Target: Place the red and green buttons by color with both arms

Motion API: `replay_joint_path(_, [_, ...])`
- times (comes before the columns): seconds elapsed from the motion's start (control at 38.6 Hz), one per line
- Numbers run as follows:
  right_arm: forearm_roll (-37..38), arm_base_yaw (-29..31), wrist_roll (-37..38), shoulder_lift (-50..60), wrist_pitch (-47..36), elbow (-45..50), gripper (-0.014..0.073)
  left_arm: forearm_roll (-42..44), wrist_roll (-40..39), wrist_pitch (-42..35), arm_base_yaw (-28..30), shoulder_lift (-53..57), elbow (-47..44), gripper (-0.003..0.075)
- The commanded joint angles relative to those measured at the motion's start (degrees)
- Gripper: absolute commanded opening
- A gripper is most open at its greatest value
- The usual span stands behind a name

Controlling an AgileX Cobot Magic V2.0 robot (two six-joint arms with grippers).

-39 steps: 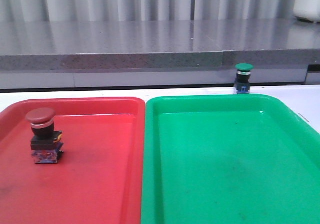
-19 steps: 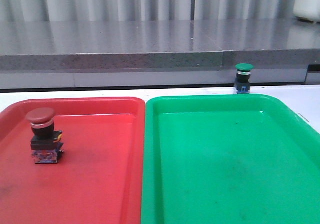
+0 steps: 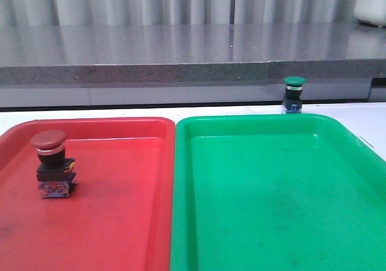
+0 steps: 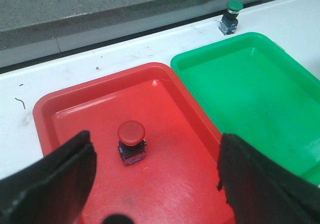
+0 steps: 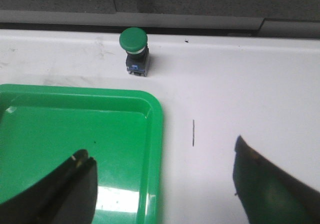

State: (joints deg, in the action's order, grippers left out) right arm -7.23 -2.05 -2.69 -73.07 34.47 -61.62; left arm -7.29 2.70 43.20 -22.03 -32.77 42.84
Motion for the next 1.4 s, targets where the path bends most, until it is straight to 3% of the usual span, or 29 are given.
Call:
replay_joint_path(0.0, [-0.7, -1.2, -2.0, -5.7, -3.6, -6.6, 0.0579, -0.7, -0.2, -3.8, -0.5, -0.1, 1.4, 0.0501])
replay_joint_path(0.34, [-0.8, -3.3, -3.6, -27.9, -5.5, -21.7, 0.0579, -0.7, -0.2, -3.8, -0.5, -0.1, 1.4, 0.0501])
replay_joint_path(0.47, [-5.3, -3.3, -3.6, -36.9, -6.3, -28.9, 0.0579, -0.7, -0.2, -3.8, -0.5, -0.1, 1.4, 0.0501])
replay_joint_path(0.67, [-6.0, -3.4, -3.6, -45.5, -8.9, -36.1, 0.0579, -0.7, -0.2, -3.9, -0.5, -0.1, 1.4, 0.0501])
replay_joint_path(0.75, [-6.4, -3.4, -3.6, -46.1, -9.8, -36.6, 0.0545, -0.7, -0.2, -3.9, -0.5, -0.1, 1.4, 0.0501])
replay_joint_path(0.85, [-8.6, -3.4, -3.6, -46.1, -10.4, -36.6, 0.0336, -0.7, -0.2, -3.9, -0.5, -0.1, 1.4, 0.0501])
replay_joint_path(0.93, [-10.2, -3.4, -3.6, -46.1, -10.4, -36.6, 0.0255, -0.7, -0.2, -3.9, -0.5, -0.1, 1.4, 0.0501])
replay_joint_path(1.37, [-10.2, -3.4, -5.9, -39.2, -4.9, -36.6, 0.0249, -0.7, -0.2, -3.9, -0.5, -0.1, 1.4, 0.0501])
